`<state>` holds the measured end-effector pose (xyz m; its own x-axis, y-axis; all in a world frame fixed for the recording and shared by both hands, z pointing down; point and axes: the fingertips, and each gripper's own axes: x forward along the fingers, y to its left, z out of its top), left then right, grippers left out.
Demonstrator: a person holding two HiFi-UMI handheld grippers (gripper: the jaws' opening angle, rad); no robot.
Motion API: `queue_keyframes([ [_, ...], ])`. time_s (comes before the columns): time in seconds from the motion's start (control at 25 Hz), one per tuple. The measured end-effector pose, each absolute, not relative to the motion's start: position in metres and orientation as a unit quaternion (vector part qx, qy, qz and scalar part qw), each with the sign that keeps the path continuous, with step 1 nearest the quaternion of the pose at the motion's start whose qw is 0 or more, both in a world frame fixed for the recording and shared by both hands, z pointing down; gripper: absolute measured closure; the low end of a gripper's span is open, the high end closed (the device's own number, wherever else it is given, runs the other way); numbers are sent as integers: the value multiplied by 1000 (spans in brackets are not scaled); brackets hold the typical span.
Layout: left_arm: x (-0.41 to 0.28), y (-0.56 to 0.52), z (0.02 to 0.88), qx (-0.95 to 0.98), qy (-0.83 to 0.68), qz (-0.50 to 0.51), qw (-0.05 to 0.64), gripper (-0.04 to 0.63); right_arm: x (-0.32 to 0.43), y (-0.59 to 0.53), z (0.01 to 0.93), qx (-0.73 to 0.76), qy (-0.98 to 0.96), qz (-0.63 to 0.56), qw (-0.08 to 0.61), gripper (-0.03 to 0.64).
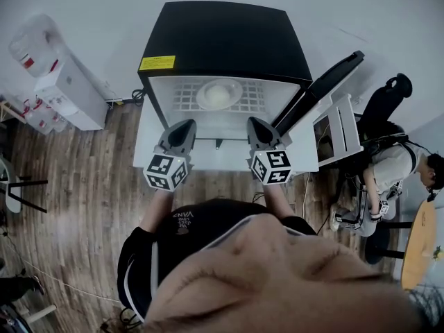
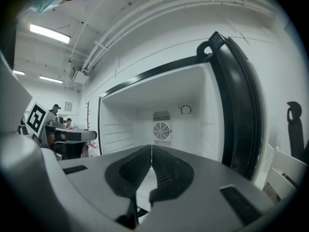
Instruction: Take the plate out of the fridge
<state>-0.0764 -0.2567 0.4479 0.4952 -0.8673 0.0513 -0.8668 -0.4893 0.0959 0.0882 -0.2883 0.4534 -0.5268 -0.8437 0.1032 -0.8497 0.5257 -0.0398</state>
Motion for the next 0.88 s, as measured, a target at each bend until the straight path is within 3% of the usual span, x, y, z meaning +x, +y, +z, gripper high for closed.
queue_keyframes([
  [0.88, -42, -295, 458, 846, -530, -7, 60, 578, 104, -331, 463, 434, -899, 36, 51, 604],
])
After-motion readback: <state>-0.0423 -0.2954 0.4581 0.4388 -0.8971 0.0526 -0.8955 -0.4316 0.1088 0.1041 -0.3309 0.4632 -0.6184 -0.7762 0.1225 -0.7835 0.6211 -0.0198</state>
